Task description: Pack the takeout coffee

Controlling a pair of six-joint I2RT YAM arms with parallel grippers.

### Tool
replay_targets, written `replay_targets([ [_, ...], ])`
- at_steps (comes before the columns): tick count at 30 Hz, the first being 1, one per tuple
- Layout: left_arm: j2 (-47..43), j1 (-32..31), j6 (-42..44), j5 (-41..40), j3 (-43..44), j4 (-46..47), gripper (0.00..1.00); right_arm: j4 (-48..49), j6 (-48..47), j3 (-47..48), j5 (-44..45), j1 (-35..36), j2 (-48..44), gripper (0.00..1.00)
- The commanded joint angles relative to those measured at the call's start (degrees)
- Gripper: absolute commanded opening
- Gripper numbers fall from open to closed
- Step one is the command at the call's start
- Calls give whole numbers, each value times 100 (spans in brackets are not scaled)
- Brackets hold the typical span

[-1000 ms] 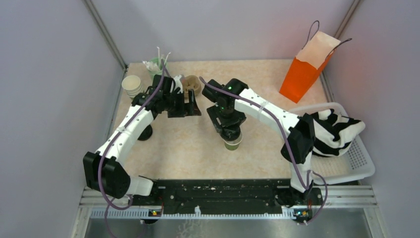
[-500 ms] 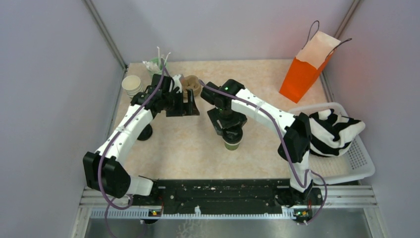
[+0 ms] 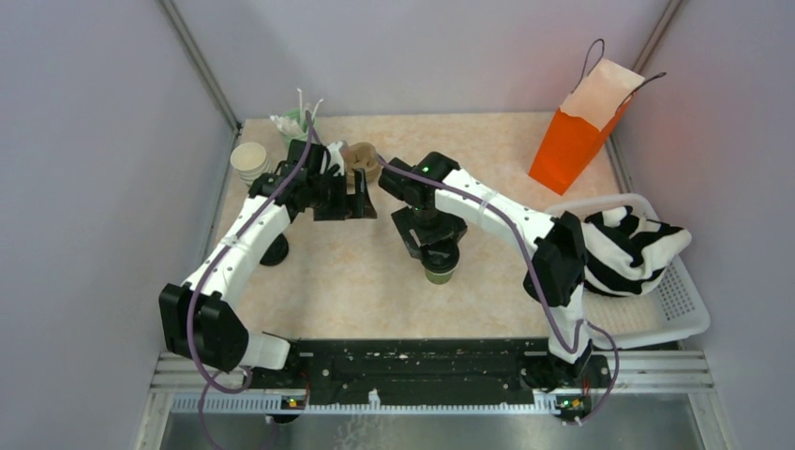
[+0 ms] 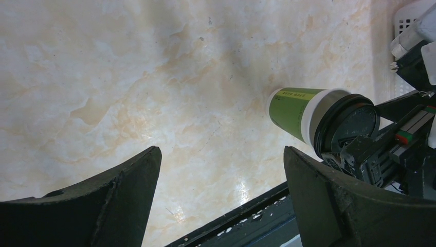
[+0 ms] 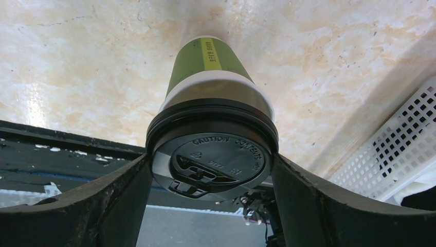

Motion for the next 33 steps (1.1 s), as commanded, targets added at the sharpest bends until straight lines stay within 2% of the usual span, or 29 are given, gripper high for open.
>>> replay_targets([
  [1,7,47,84,19,187,86,95,63,-3,-71,-38,29,18,82],
  [23,105,200,93,151,194,135,95,184,-100,-155,-61,-122,77,85],
  [28,170,244,84,260,211,153,95,48,-190,261,-96,-122,57,86],
  [31,222,245,155,640,232,203,95,3,-330,597,-195,-133,-196,88],
  [33,232,238,206,1235,104,395,95,122,-454,474,-357,-191,-547,88],
])
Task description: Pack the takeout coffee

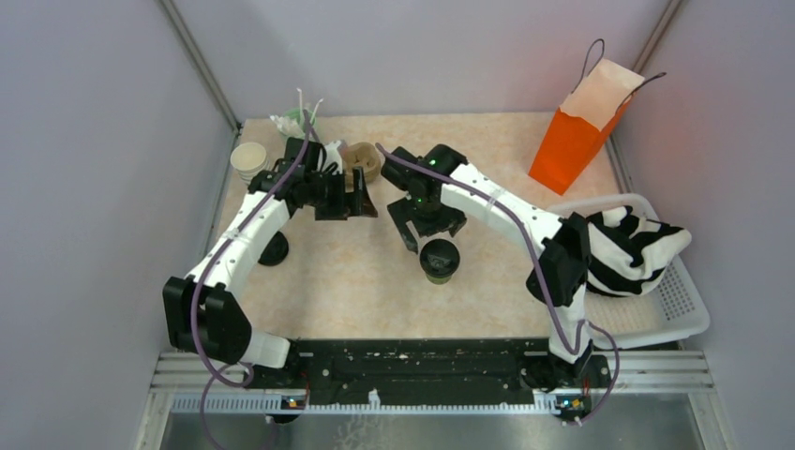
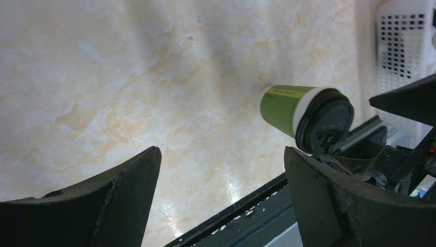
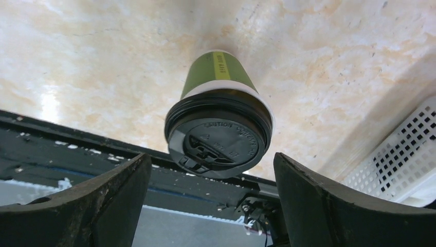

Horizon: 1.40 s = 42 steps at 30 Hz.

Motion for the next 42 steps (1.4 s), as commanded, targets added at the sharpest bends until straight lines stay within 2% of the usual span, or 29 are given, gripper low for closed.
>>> replay_targets([
  [1,64,17,96,1185,5,461,98,224,-326,38,-392,-155,-772,88],
  [4,166,-77,-83,1825,-119,576,99,982,-423,-1122,-1000,-556,-1690,88],
  [10,432,-633,-592,2447,-293,988,93,3048,-562,-3801,-3458,-2198,-3396,84],
  [13,679,-931,-804,2750,-323,1322,90,4030,-454,-4766,-4330,-2848,-3736,79],
  [16,1063,-1196,-832,2839,-203,1373,91,4619,-370,-5384,-4741,-3085,-3762,71],
  [20,1446,-1431,-819,2776,-80,1402,91,5119,-330,-5624,-4942,-3103,-3641,70],
  [25,1797,-1552,-824,2586,96,1345,80,5336,-424,-5550,-5029,-3122,-3311,70],
  [28,1916,-1560,-880,2571,116,1393,78,5383,-528,-5480,-5132,-3121,-3016,68],
  [36,2148,-1562,-900,2453,225,1417,68,5402,-661,-5257,-5170,-3201,-2562,55],
  [42,2351,-1558,-1030,2482,362,1489,59,5629,-522,-5348,-5496,-3313,-2527,52],
])
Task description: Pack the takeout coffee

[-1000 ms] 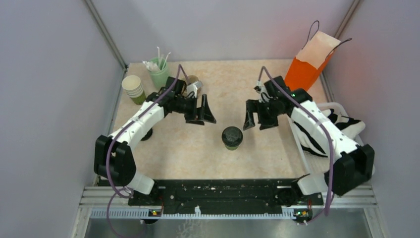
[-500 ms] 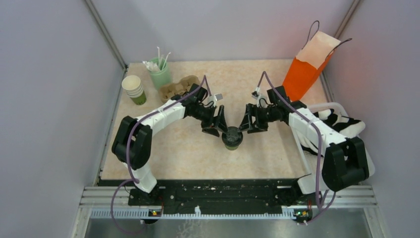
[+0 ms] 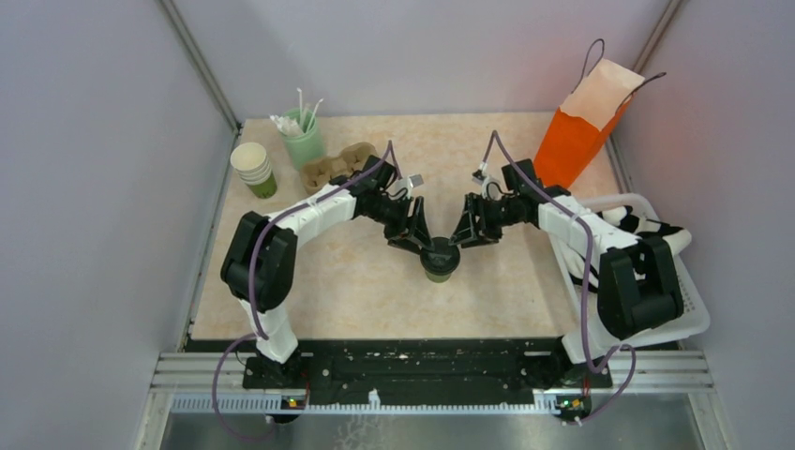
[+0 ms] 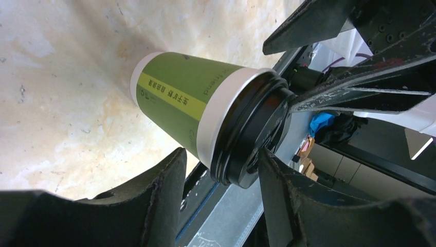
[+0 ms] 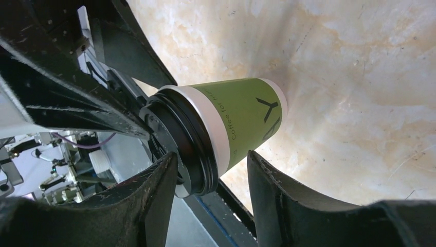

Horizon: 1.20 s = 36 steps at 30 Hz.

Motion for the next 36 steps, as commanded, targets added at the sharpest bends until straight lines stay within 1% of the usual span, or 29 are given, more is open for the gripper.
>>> replay_targets([
  [1,197,-10,-106,5,315,202,57,335,-22,155,-293,-118,49,52],
  [7,301,-16,-171,-112,416,138,51,481,54,-27,-419,-176,97,48],
  [9,313,-12,-159,-145,406,105,49,558,119,-91,-422,-180,123,45],
  [15,300,-9,-137,-240,276,122,46,992,540,-357,-640,-272,169,41],
  [18,292,-6,-187,-190,280,200,47,1094,663,-455,-652,-422,172,40],
  [19,288,-6,-234,-134,300,260,48,1127,697,-479,-688,-474,158,40],
  [21,289,-1,-298,-67,394,324,55,1158,758,-474,-756,-540,133,39],
  [23,293,-3,-312,-77,476,319,57,1161,780,-452,-752,-545,87,38],
  [27,345,-10,-230,-91,566,174,58,1338,935,-563,-763,-545,-11,35],
  [31,376,-24,-190,-65,568,112,58,1372,989,-613,-815,-545,-93,35],
  [36,358,-23,-75,-261,531,-36,57,1550,1159,-761,-771,-538,-150,36],
])
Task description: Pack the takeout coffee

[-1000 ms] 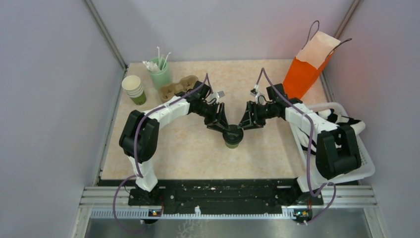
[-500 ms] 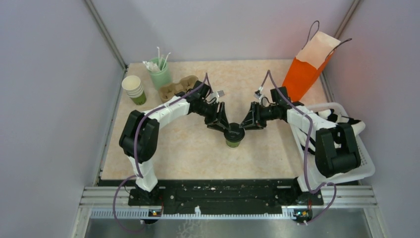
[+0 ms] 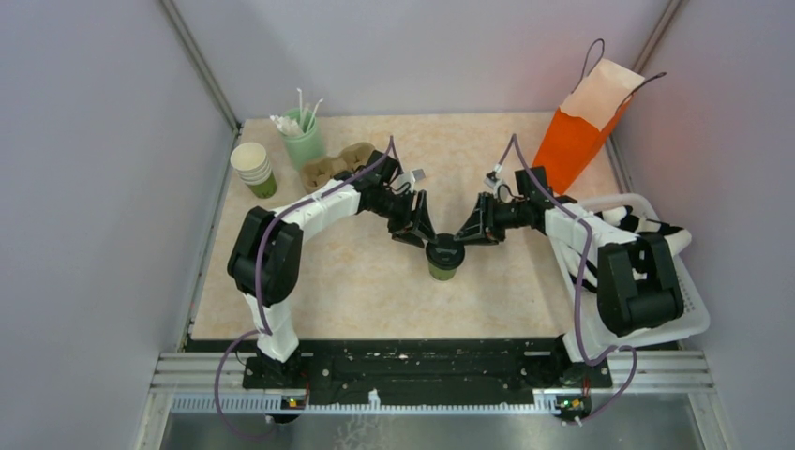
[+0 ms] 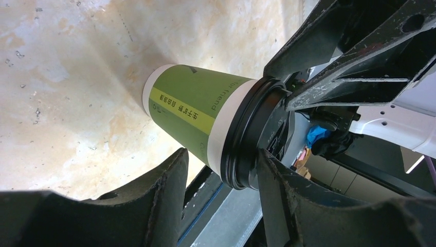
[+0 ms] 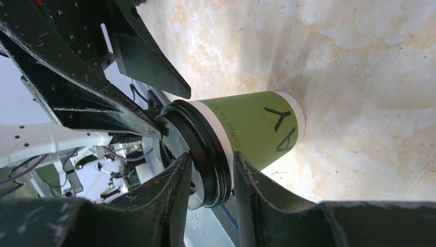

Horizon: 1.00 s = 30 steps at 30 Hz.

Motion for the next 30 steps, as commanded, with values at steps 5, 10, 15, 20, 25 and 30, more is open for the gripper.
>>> replay_targets([
  [5,-53,-14,324,-256,17,-203,56,435,227,-169,10,97,-248,38],
  [10,-192,-6,431,-154,-136,-128,60,356,205,-162,17,125,-331,53],
  [15,-243,-7,519,-140,-197,-91,65,160,80,-201,20,124,-460,65],
  [20,-270,23,528,-179,-367,25,60,246,69,-446,-4,125,-413,61],
  [25,-207,75,620,-145,-569,197,55,694,277,-705,-122,125,-287,54],
  [30,-187,126,774,-57,-749,368,55,924,326,-855,-97,125,-128,49],
])
